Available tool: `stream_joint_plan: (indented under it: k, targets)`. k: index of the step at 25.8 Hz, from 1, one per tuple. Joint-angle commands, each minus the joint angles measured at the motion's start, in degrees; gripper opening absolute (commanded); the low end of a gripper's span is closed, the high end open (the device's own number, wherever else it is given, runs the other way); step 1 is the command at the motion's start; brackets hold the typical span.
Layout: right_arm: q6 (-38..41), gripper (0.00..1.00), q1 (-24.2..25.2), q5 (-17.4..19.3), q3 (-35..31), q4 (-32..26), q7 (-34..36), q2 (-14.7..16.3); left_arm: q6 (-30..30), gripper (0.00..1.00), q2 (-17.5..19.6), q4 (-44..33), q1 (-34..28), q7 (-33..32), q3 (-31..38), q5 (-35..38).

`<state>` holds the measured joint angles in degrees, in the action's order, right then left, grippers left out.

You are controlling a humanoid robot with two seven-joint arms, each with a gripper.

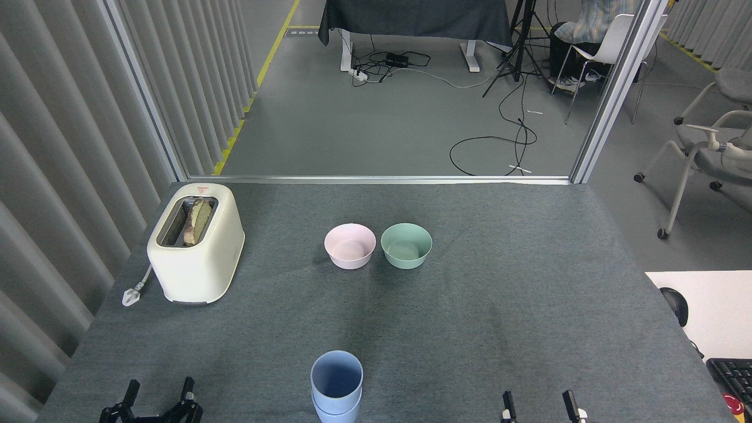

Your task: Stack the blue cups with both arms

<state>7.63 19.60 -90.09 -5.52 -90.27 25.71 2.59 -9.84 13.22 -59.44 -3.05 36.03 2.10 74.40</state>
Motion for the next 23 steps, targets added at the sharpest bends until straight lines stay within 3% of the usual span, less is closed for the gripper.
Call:
stream_joint_plan:
  k: [1, 11, 23]
  targets:
    - [-0.4, 1.00, 3.4, 5.3, -1.1, 0.4, 2.0, 1.9, -0.3, 1.00, 0.0, -3.6, -3.2, 0.1, 0.0, -0.1]
    - [-0.7, 1.00, 4.9, 6.1, -0.5, 2.4, 5.8, 2.5, -0.5, 1.00, -0.1, -9.6, -11.0, 0.7, 0.3, -0.4]
    - [-3.0, 1.00, 4.8, 5.4, -0.2, 3.2, 5.8, 2.4, -0.5, 1.00, -0.2, -9.9, -10.9, 0.7, 0.4, -0.3]
